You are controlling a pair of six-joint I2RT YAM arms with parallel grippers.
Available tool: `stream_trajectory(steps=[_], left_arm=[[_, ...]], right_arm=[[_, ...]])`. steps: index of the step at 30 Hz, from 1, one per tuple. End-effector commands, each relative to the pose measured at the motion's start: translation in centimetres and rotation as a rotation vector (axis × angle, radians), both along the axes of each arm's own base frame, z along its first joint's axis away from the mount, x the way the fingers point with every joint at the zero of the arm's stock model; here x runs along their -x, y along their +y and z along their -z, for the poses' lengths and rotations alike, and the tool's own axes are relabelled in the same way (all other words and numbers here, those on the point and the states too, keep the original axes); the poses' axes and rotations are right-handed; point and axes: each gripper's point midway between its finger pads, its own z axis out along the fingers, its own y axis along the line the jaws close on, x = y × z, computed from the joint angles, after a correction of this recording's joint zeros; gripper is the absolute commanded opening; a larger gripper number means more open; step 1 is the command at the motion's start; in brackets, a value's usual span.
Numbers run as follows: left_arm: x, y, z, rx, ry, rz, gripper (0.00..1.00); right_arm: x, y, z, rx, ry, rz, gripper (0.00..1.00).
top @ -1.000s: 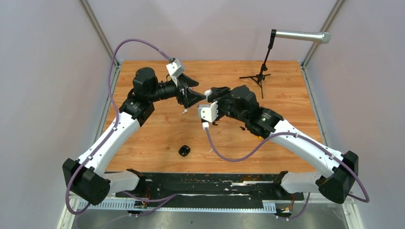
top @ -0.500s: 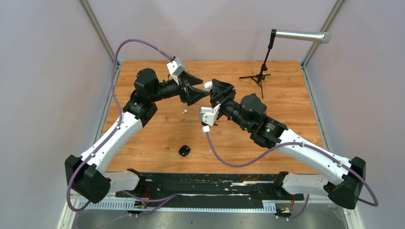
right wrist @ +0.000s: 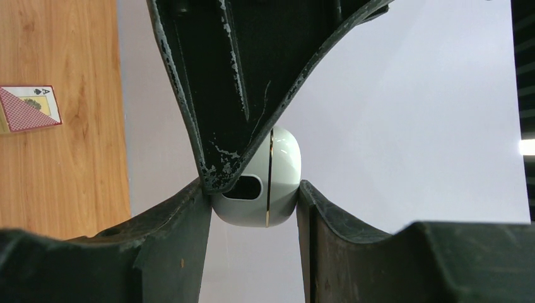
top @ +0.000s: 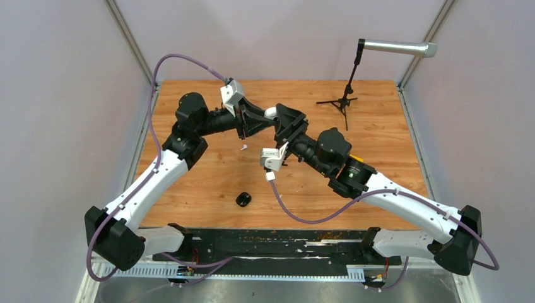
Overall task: Insert the wireless bluetooth earbuds into the charging case
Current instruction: Pick up the charging case at the center of the board.
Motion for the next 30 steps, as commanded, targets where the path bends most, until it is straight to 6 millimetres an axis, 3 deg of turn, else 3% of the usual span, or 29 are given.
stream_trajectory(steps=[1, 3, 4, 6, 8, 10, 13, 16, 19, 24, 27, 30], left_arm=[[0.6, 0.0, -1.0, 0.019, -0.049, 0.016, 0.26], [0.5, 0.0, -1.1, 0.023, -0.050, 0.015, 0.15], [0.5, 0.0, -1.1, 0.025, -0.052, 0.015, 0.10], [0.4, 0.1, -1.2, 0.027, -0.056, 0.005, 0.01], [0.2, 0.3, -1.2, 0.024, -0.057, -0.004, 0.00], [0.1, 0.5, -1.1, 0.012, -0.061, -0.004, 0.00], [0.1, 1.0, -0.4, -0.021, -0.076, -0.008, 0.00], [0.3, 1.3, 0.6, -0.042, -0.086, -0.001, 0.00], [0.9, 1.4, 1.6, -0.050, -0.115, 0.029, 0.00], [1.7, 1.4, 2.7, -0.044, -0.185, 0.064, 0.00], [1.8, 1.4, 3.2, -0.059, -0.217, 0.075, 0.00], [1.8, 1.5, 3.6, -0.074, -0.230, 0.074, 0.00]], right_arm=[[1.0, 0.3, -2.0, -0.042, -0.022, -0.041, 0.05], [1.1, 0.3, -0.6, -0.011, 0.068, -0.046, 0.13], [1.3, 0.3, 0.8, 0.031, 0.146, -0.054, 0.23], [2.1, 0.1, 2.2, 0.067, 0.291, -0.063, 0.48], [2.9, -0.5, 3.6, 0.088, 0.431, -0.059, 0.71], [4.0, -1.3, 4.8, 0.113, 0.556, -0.061, 0.81], [5.5, -2.8, 4.5, 0.095, 0.702, -0.077, 0.91], [6.3, -4.1, 4.0, 0.049, 0.884, -0.063, 0.95], [7.0, -4.5, 3.4, -0.018, 1.139, -0.078, 0.92], [6.4, -3.1, 1.6, -0.007, 1.255, -0.140, 0.73], [6.0, -1.8, 1.7, 0.022, 1.288, -0.183, 0.61], [5.5, -0.9, 2.2, 0.039, 1.332, -0.185, 0.56]])
